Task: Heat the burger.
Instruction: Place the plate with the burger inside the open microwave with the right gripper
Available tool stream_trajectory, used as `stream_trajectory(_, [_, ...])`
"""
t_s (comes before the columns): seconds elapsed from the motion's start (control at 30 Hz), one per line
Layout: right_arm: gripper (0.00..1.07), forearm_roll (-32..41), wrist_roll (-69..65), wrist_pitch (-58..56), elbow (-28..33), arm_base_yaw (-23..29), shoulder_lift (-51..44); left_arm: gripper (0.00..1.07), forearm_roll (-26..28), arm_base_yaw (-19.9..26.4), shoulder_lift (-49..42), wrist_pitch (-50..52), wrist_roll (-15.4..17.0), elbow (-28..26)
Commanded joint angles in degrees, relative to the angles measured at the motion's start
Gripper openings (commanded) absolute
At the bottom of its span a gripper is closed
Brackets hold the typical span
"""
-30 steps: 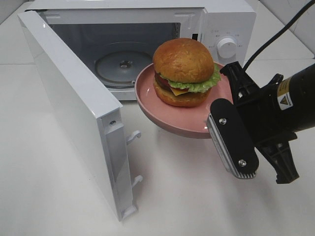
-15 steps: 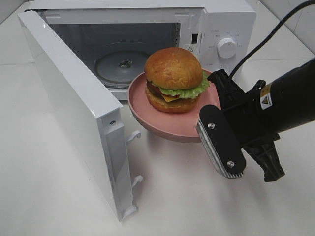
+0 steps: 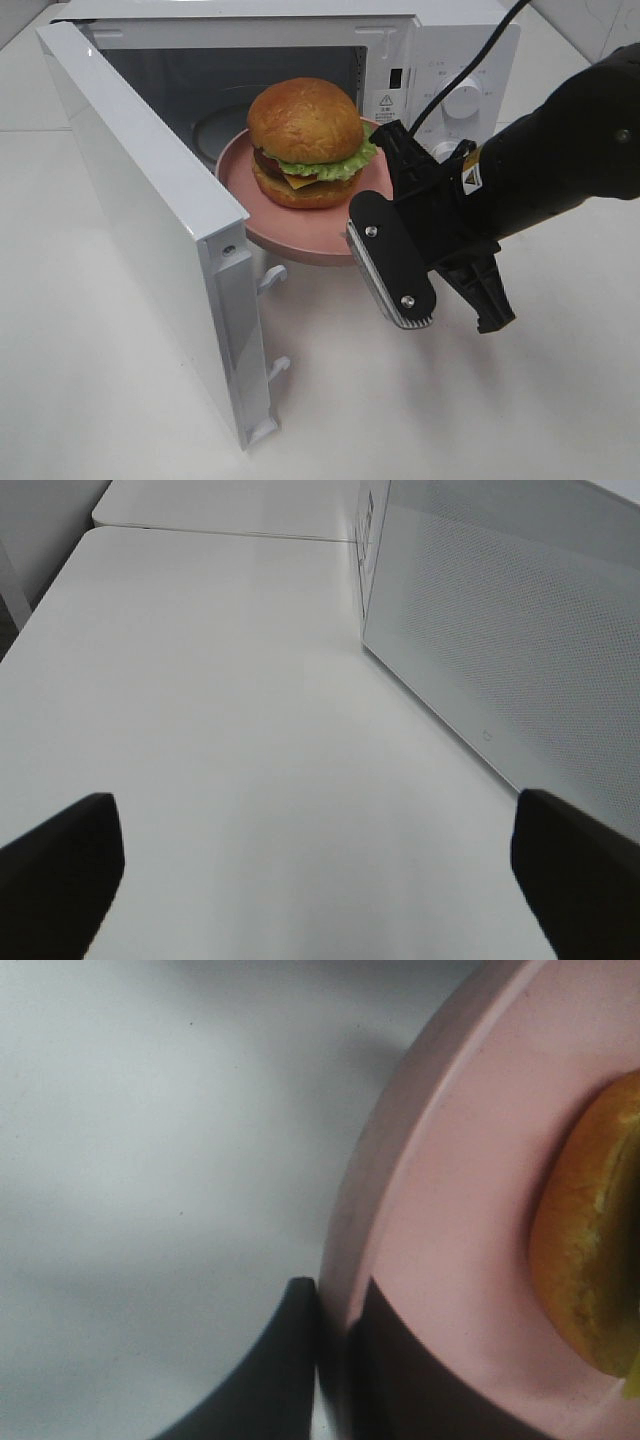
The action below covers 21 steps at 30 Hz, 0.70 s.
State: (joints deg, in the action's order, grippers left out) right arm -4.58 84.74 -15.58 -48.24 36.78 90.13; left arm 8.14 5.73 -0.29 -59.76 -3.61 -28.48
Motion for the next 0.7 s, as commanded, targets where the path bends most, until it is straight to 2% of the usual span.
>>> stream_trajectory(0.03, [0.00,0.2,1.4,4.1,-2.9,0.2,1.3,0.98,0.3,0.1,-1.2,0.5,0.0,0.1])
stream_trajectory(0.7, [0.00,1.6,1.5,4.8,-15.5,0.2,14.2,0.98,0.3,0.1,-1.2,0.5,0.0,0.1])
